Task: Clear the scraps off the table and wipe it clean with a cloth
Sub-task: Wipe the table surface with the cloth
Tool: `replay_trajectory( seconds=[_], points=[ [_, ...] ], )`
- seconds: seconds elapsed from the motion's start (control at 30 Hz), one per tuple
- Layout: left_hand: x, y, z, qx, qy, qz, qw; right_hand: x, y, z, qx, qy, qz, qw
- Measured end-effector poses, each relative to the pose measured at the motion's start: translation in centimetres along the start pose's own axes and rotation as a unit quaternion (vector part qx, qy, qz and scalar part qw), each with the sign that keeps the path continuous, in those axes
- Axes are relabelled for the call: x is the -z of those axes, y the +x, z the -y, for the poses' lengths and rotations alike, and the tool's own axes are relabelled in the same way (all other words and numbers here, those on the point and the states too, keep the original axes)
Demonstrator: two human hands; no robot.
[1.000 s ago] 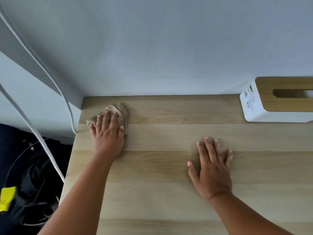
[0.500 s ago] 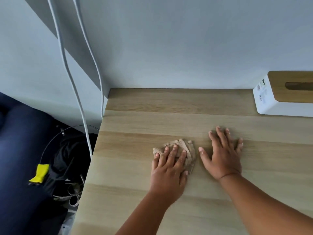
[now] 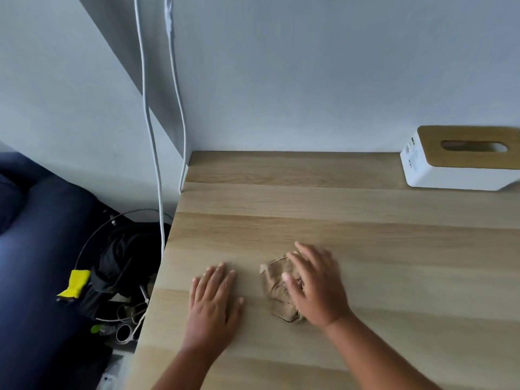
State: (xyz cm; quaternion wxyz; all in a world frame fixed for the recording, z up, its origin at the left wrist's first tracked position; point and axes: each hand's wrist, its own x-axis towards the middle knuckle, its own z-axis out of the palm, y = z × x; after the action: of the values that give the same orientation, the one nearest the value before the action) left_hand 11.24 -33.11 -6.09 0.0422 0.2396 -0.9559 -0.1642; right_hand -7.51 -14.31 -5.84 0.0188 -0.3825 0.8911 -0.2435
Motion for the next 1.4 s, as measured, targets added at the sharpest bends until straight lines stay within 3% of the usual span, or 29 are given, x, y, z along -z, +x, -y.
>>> replay_trajectory(
  seconds=[0.17,0.3,0.4,0.57,0.7,0.77,0.83,0.97,1.07,1.13,1.27,1.4],
  points=[
    [-1.6,-0.6,1.7,-0.032,0.047,-0.003,0.998,-2.7,-4.5,3.3,0.037,-0.106,0.069,0.991],
    [-1.8,-0.6,1.8,-0.029,0.06,0.003,0.998,-1.0,-6.4,0.1,0.089,-0.141,0.095,0.981],
    [-1.6,-0.6,2.1,-0.029,0.068,0.013,0.997,1.7,-8.3,-3.7,0.072,-0.177,0.101,0.976],
    [-1.5,-0.5,1.9,-0.028,0.072,0.015,0.997,6.8,-7.9,-9.7,-0.162,-0.187,0.075,0.966],
    [-1.6,-0.7,2.0,-0.033,0.067,0.003,0.997,5.4,-3.0,-8.5,-0.314,-0.189,0.062,0.928],
    [-1.8,-0.8,2.2,-0.035,0.064,-0.004,0.997,3.7,-0.5,-6.4,-0.347,-0.171,0.07,0.92],
    [-1.9,-0.8,2.3,-0.037,0.066,-0.005,0.997,1.9,0.9,-3.7,-0.287,-0.168,0.083,0.939],
    [-2.0,-0.9,2.4,-0.032,0.065,-0.005,0.997,-1.0,-2.4,1.2,-0.086,-0.151,0.124,0.977],
    [-2.1,-0.8,2.2,-0.037,0.053,-0.021,0.998,-0.5,-9.3,0.8,0.042,-0.14,0.167,0.975],
    [-2.1,-0.7,2.1,-0.042,0.052,-0.029,0.997,1.5,-13.7,-2.2,0.068,-0.155,0.167,0.971],
    [-2.4,-0.6,2.1,-0.046,0.055,-0.035,0.997,7.3,-17.1,-9.8,-0.057,-0.177,0.139,0.973],
    [-2.4,-0.4,2.0,-0.043,0.065,-0.023,0.997,8.5,-11.0,-13.5,-0.283,-0.195,0.08,0.936]
  ],
)
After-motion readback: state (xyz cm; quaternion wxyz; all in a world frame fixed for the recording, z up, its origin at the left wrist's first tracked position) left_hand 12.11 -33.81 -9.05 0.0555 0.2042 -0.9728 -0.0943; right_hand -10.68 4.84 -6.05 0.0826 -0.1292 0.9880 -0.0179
